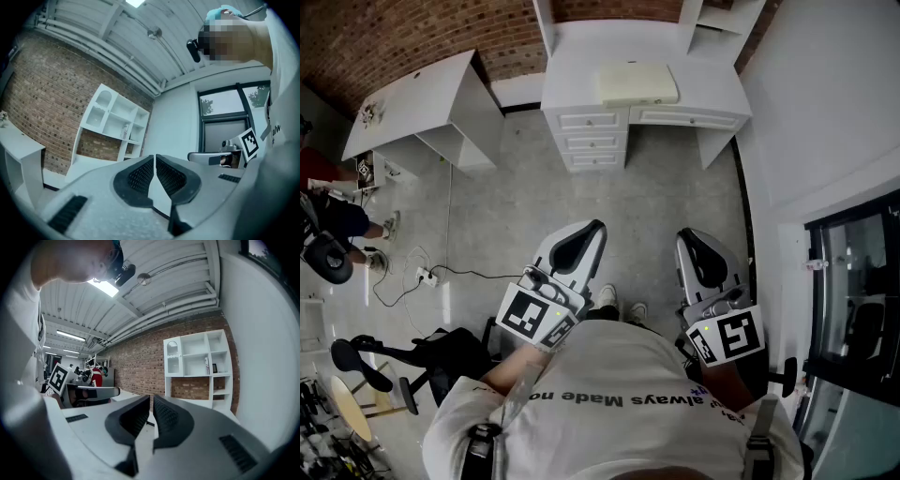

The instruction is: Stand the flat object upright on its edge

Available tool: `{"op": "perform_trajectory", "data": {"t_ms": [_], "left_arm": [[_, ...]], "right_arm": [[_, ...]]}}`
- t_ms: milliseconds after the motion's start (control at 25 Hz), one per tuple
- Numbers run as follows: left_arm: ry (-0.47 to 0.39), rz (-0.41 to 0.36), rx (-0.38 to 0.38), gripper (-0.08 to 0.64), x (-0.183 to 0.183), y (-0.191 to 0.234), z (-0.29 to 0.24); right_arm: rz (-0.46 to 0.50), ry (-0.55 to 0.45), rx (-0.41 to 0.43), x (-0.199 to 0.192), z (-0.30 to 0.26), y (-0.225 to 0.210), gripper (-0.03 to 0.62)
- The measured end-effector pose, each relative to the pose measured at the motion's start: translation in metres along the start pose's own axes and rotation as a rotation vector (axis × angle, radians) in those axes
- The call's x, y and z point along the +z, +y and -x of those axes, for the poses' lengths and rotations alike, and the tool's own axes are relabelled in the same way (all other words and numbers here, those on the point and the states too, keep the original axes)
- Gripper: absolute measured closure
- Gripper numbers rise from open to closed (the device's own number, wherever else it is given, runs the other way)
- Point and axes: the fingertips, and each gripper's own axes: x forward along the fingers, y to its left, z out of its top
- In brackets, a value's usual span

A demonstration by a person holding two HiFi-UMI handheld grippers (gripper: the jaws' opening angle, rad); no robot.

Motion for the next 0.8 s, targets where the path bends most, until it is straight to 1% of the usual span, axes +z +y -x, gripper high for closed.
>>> {"op": "perform_trajectory", "data": {"t_ms": [120,320,560,800], "left_arm": [[0.005,0.008,-0.002,0.535,-0.001,0.009,0.001],[0.012,0.013,-0.013,0.535,-0.006,0.021,0.002],[0.014,0.02,-0.015,0.535,-0.005,0.033,-0.005],[0.015,0.027,0.004,0.535,-0.007,0.051,-0.029]], "right_arm": [[0.001,0.003,-0.005,0.001,-0.009,0.003,0.561],[0.005,-0.024,-0.045,0.002,-0.019,0.002,0.56],[-0.023,-0.02,-0.032,0.0,-0.034,0.0,0.56],[-0.028,-0.026,-0.018,-0.002,-0.057,-0.022,0.56]]}}
